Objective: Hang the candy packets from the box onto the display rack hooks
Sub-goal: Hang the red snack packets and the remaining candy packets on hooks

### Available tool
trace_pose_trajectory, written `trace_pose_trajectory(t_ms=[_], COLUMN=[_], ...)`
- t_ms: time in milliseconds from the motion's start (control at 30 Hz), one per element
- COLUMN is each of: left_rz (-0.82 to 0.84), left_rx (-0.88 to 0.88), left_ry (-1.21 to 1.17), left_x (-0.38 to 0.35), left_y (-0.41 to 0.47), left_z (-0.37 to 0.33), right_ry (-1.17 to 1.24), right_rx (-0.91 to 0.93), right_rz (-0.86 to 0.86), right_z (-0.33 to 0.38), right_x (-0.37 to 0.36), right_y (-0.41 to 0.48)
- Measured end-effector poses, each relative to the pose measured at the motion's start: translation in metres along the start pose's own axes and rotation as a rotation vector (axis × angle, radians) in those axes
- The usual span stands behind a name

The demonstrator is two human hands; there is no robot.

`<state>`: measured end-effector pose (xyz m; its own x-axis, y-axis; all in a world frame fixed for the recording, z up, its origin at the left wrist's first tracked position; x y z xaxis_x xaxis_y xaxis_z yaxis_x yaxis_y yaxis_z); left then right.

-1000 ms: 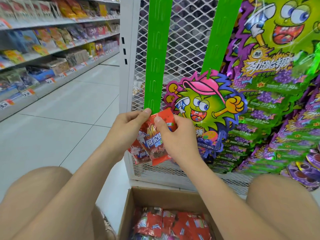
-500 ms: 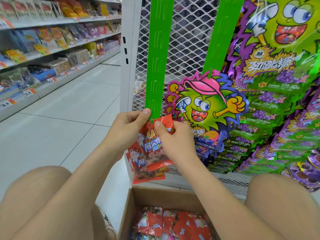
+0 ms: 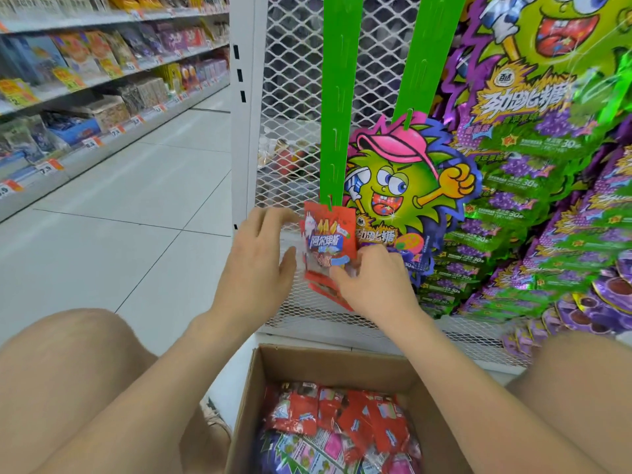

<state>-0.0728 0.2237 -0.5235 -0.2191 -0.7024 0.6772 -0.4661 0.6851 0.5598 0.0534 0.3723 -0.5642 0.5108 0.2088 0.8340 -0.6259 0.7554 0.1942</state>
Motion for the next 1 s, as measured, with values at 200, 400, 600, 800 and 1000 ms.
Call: trace_pose_trajectory(t_ms=[200, 400, 600, 800, 1000], left_rz=[0.634, 1.085, 1.263, 1.305, 1.283], left_rx=[-0.023, -0.072, -0.097, -0.104, -0.017], left_ry=[0.072, 0.147, 0.182, 0.238, 0.289], left_x=[-0.056, -0.12, -0.158, -0.171, -0.172], left_y=[-0.039, -0.09, -0.117, -0.123, -0.112], left_z=[0.002, 0.009, 0.023, 0.028, 0.04], right_ry=[-0.211, -0.265, -0.416, -0.638, -0.038], right_rx=[-0.092, -0.276, -0.294, -0.07, -0.369], right_rz=[0.634, 0.866, 0.838, 0.72, 0.311], right_z=[-0.072, -0.172, -0.216, -0.209, -0.195], right_x=[-0.055, -0.146, -0.212, -0.241, -0.2], right_y=[-0.023, -0.096, -0.168, -0.173, -0.138])
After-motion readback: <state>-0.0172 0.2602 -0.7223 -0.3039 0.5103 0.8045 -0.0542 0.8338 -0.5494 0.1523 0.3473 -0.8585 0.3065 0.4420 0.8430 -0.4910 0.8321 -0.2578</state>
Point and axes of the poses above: each hand's wrist, its own y-axis towards the middle knuckle, its own x-axis out of the back of the hand, z = x × y, the point moved 5 cm from there along y, towards the middle knuckle
